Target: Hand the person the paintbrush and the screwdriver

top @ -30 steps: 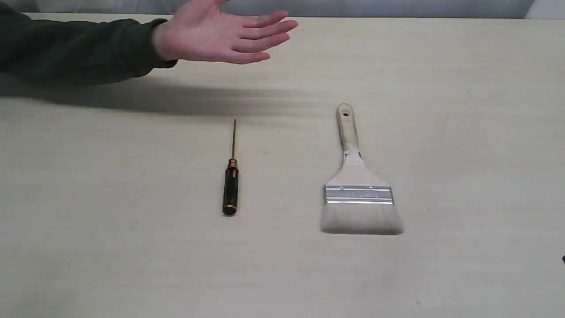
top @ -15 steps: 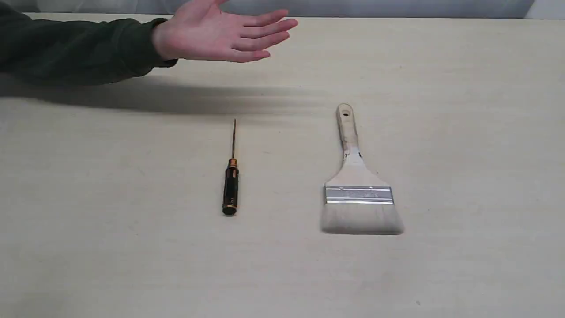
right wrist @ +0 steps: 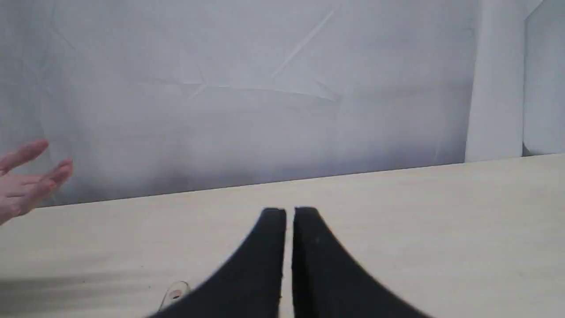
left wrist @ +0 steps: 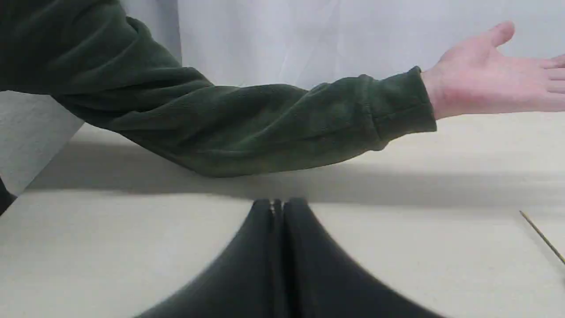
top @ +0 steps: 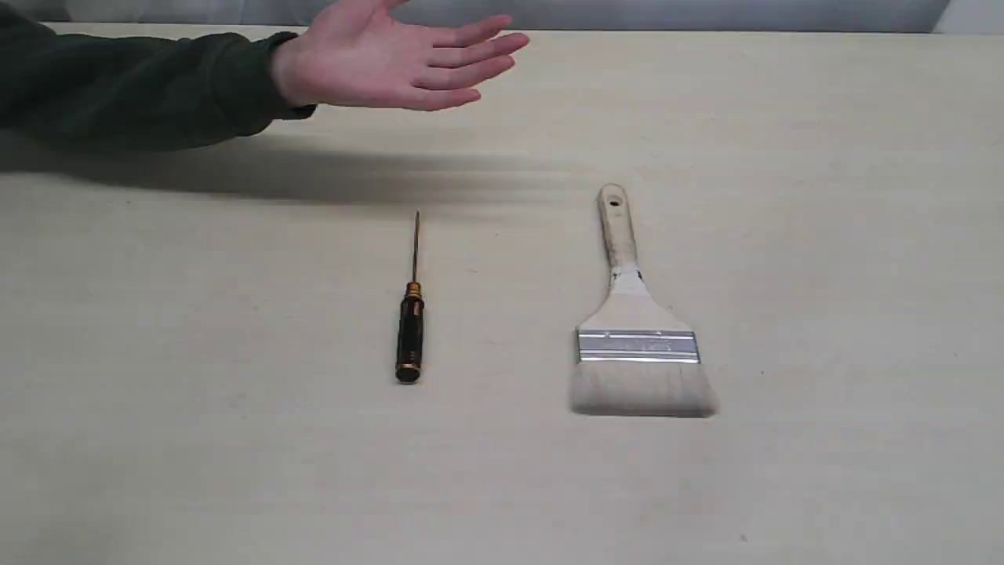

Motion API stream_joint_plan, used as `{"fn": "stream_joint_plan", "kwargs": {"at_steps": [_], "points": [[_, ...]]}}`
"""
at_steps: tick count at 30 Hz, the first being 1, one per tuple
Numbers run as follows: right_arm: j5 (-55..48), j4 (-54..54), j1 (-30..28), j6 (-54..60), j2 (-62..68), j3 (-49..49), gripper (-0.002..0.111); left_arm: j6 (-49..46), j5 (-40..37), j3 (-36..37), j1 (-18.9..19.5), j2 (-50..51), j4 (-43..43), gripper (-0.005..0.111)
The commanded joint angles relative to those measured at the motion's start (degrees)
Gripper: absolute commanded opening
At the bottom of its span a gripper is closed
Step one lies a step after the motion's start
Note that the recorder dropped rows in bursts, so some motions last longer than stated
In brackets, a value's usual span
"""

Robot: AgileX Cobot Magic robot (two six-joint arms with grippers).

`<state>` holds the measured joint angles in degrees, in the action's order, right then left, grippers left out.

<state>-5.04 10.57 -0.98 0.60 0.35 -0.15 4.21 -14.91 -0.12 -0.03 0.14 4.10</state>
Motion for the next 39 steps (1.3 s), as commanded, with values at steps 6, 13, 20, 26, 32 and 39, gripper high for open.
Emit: {"fn": "stream_joint_plan", "kwargs": {"at_steps": [6,13,20,26,32,39], "points": [[7.60,13.23,-0.22,-0.60,-0.35,0.15,0.004,0.12,0.58,0.12,-0.37,-0.14,-0.27,0.000],[4.52,16.65,-0.22,-0.60,-0.35,-6.46,0.004,0.12,0.59,0.12,-0.37,-0.14,-0.16,0.000],[-3.18,17.05,-0.22,2.49,7.11,-21.08,0.004,0.12,0.61,0.12,-0.37,-0.14,-0.15,0.000],[-8.73,18.38,-0.22,9.46,21.58,-33.04,0.004,0.12,0.61,0.12,-0.37,-0.14,-0.15,0.000],[-18.17,33.00,-0.22,27.00,37.23,-43.51,0.004,0.12,0.61,0.12,-0.37,-0.14,-0.15,0.000],[-22.42,36.74,-0.22,32.13,53.91,-51.57,0.004,0.12,0.61,0.12,-0.37,-0.14,-0.15,0.000]]}}
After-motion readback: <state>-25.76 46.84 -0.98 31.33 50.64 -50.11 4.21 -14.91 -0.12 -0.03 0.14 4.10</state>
